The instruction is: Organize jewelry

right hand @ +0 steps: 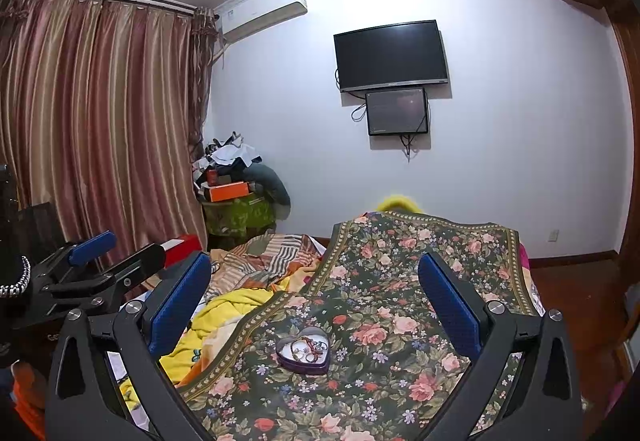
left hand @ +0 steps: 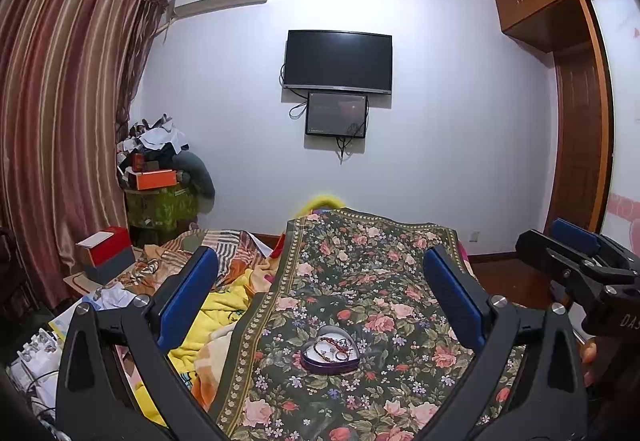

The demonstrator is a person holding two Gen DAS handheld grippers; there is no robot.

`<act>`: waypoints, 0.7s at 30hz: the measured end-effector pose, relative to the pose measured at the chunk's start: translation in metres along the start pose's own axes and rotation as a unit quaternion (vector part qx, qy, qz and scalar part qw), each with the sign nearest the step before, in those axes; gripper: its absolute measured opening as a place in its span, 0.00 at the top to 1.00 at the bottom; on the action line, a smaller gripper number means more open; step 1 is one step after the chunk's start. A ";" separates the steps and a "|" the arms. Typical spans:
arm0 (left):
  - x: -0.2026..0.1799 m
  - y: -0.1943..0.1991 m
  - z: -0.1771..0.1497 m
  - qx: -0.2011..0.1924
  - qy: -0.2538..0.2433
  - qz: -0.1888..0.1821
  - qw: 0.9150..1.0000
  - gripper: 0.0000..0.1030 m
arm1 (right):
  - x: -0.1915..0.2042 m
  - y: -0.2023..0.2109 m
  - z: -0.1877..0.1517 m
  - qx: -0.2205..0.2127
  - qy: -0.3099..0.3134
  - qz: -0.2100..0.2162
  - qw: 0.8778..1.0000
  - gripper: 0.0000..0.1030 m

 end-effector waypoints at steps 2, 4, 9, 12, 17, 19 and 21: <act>0.001 -0.001 0.000 0.002 0.001 0.000 1.000 0.00 | 0.000 -0.001 0.000 0.002 -0.001 0.001 1.000 0.00; 0.001 -0.002 -0.001 0.005 0.001 -0.001 1.000 0.00 | 0.001 -0.001 0.000 0.003 -0.002 0.001 1.000 0.00; 0.001 -0.004 -0.002 0.009 0.002 -0.003 1.000 0.00 | -0.002 -0.001 -0.001 0.003 -0.004 0.001 1.000 0.00; 0.001 -0.004 -0.002 0.009 0.002 -0.003 1.000 0.00 | -0.003 -0.001 0.000 0.003 -0.007 0.000 1.000 0.00; 0.001 -0.005 -0.004 0.012 0.004 -0.005 1.000 0.00 | -0.005 -0.002 -0.002 0.004 -0.008 -0.002 1.000 0.00; 0.001 -0.005 -0.005 0.012 0.004 -0.004 1.000 0.00 | -0.006 -0.002 -0.002 0.004 -0.010 -0.002 1.000 0.00; 0.001 -0.006 -0.005 0.014 0.005 -0.006 1.000 0.00 | -0.006 -0.002 -0.003 0.004 -0.009 -0.002 1.000 0.00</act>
Point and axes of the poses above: each gripper's, at about its wrist camera, not at the fingertips, and y roughly against the way its jaws point, x to its left, z to its top, the point moved 7 cm from there along -y, roughly the way its jaws point, and after that the axes turned 15 degrees about y, right-handed, at the moved point
